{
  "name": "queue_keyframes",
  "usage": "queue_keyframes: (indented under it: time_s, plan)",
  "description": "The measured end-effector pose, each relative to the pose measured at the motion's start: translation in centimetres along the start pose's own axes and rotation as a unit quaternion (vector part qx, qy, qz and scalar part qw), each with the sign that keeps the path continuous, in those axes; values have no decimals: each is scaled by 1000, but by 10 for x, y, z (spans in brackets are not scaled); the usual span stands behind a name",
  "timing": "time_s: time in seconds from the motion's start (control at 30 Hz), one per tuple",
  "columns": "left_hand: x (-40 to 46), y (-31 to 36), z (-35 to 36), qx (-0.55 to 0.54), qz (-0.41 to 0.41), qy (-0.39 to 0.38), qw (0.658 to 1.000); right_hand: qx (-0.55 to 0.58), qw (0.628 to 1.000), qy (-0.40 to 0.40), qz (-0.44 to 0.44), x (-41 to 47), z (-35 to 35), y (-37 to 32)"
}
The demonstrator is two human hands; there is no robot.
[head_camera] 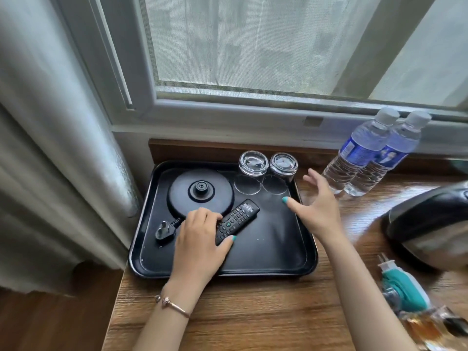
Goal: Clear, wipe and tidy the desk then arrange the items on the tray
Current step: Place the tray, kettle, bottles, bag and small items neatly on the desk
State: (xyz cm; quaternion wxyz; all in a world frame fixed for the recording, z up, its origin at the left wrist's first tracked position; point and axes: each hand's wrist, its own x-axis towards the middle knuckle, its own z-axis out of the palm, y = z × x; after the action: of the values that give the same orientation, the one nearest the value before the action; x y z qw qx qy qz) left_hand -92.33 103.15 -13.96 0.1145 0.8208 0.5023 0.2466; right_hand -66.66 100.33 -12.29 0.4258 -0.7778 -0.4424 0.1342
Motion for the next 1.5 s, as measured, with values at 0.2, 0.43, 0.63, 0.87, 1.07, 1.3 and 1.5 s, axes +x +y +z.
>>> queue_keyframes:
  time_s: [0.2, 0.43, 0.63, 0.87, 1.07, 1.3, 1.5]
  plan:
    - [0, 8, -3, 20, -91, -75, 993, 45, 998, -19, 31, -69, 6, 1]
    - [-4, 22, -45, -122, -124, -76, 982, 57, 998, -30, -5, -124, -28, -15]
    - [-73, 39, -54, -177, -7, -168, 970, 12, 991, -118, -63, -179, -51, -14]
    - [-117, 29, -41, -165, 69, -253, 951, -14, 986, -165, -35, -228, -61, -1]
    - [-138, 33, -54, -17, 117, -302, 946, -167, 955, -241, 31, -253, -64, -14]
    - [-159, 40, -85, 83, 90, -421, 899, -240, 893, -287, 249, -303, -99, -22]
    - [-157, 97, -88, 9, 224, -510, 831, -209, 867, -284, 353, -355, -151, -22]
